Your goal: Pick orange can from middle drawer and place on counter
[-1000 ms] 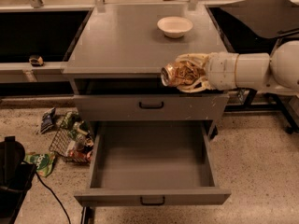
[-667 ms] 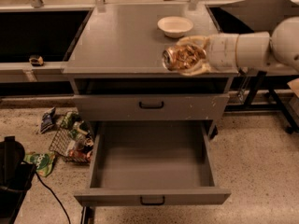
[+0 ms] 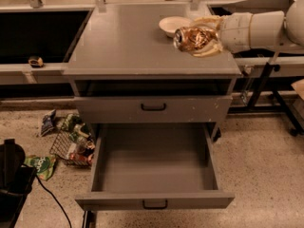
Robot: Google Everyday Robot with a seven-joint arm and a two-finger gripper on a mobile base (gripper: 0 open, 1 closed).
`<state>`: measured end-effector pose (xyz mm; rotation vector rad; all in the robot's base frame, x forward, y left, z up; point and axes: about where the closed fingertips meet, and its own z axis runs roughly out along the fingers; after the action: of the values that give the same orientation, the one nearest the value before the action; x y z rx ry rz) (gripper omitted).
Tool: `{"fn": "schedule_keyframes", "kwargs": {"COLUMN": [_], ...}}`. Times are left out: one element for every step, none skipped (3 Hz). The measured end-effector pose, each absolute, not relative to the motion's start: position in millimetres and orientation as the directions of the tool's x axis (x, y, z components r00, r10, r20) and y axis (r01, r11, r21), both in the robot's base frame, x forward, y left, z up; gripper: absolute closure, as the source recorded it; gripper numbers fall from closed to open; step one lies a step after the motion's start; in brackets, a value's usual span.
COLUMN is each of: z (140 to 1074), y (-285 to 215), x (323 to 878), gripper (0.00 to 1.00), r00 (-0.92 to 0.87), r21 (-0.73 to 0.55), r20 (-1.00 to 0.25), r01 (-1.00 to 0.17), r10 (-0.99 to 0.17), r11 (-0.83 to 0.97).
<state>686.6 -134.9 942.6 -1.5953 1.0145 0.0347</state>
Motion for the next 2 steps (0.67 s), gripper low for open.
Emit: {"fn": "schedule_keyframes", "kwargs": {"z": [934.9,919.0], "y": [-133.0,-126.5], "x": [690.0,699.6], "gripper": [1.0,1.0], "r00": [0.576,0.437], "r21": [-0.755,-0.63], "r20": [-0.568,-0.714], "r01": [-0.65,-0.741], "r10": [-0.588,-0.546], "r11": [0.092,0.231]}}
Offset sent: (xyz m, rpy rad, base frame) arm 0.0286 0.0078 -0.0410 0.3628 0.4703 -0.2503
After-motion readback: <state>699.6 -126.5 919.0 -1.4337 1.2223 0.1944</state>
